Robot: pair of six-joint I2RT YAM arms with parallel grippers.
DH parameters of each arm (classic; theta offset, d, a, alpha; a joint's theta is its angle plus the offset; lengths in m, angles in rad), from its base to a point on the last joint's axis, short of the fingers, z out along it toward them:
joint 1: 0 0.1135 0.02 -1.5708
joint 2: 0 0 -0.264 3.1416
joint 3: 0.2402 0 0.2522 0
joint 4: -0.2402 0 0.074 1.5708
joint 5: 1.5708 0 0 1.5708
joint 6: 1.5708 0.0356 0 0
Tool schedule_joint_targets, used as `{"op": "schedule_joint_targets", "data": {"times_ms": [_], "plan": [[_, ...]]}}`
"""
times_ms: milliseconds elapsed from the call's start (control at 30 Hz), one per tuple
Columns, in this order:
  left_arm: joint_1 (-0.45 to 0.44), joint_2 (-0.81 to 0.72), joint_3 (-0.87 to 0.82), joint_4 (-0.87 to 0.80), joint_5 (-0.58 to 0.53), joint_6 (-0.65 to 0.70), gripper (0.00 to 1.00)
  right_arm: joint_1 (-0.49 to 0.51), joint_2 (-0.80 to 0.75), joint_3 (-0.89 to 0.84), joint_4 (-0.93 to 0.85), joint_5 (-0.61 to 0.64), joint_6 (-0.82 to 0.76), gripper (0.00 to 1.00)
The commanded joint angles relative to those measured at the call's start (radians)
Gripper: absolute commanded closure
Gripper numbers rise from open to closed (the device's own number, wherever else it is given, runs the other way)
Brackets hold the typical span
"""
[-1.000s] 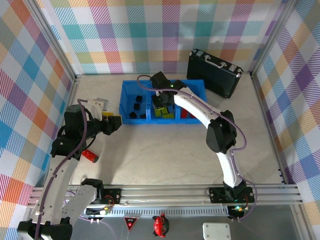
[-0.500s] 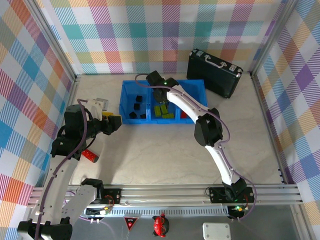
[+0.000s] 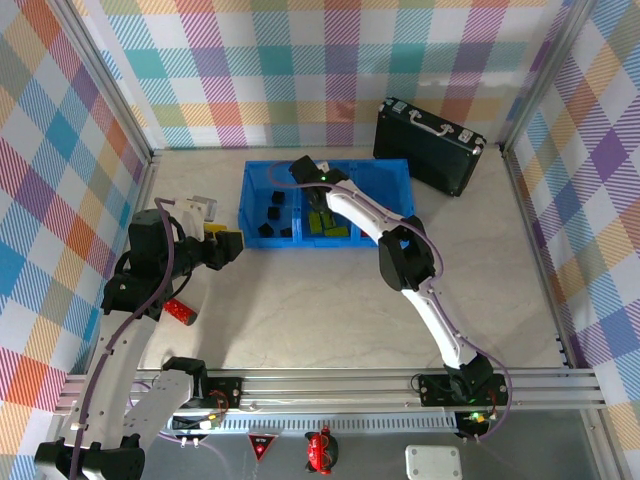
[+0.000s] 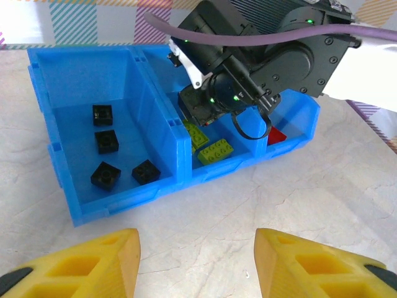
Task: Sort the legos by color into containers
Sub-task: Place the lego in the container.
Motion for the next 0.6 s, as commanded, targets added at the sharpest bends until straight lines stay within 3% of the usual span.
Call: {"op": "schedule_joint_targets", "data": {"times_ms": [0, 567], "plan": [[0.01, -0.009, 0.0, -0.007, 0.01, 0.008, 0.49, -0.004, 0.018, 0.012, 0.024, 0.03, 0.021, 0.68], [0.009, -0.004, -0.002, -0.002, 0.006, 0.004, 0.49, -0.004, -0.04, -0.018, -0.001, 0.056, 0.048, 0.5]]}}
